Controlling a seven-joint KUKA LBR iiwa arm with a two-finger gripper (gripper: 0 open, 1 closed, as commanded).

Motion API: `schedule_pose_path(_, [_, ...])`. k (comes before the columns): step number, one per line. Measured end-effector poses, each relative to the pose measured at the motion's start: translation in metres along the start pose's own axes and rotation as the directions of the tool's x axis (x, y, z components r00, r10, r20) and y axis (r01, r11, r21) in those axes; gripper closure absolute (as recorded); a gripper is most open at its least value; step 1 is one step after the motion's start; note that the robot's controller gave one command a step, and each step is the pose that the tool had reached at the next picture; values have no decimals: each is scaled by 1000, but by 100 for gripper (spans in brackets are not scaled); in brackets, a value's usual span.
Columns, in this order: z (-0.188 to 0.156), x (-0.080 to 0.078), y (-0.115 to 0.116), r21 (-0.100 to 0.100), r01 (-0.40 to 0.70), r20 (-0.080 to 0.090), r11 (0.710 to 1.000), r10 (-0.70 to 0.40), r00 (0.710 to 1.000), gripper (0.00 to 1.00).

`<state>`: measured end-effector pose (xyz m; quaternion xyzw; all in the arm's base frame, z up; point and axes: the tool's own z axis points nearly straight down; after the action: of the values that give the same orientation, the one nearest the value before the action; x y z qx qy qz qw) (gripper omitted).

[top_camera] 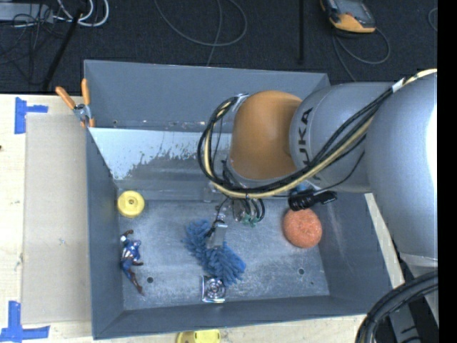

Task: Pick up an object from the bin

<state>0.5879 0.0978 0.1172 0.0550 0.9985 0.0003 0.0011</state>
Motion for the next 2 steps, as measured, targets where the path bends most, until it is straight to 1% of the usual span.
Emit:
schedule_pose_path(1, [17,5,-7,1,-57,-5,998,57,998,0])
schedule_pose_path(2, [-6,22,-21,2,-114,-4,994,114,994,0])
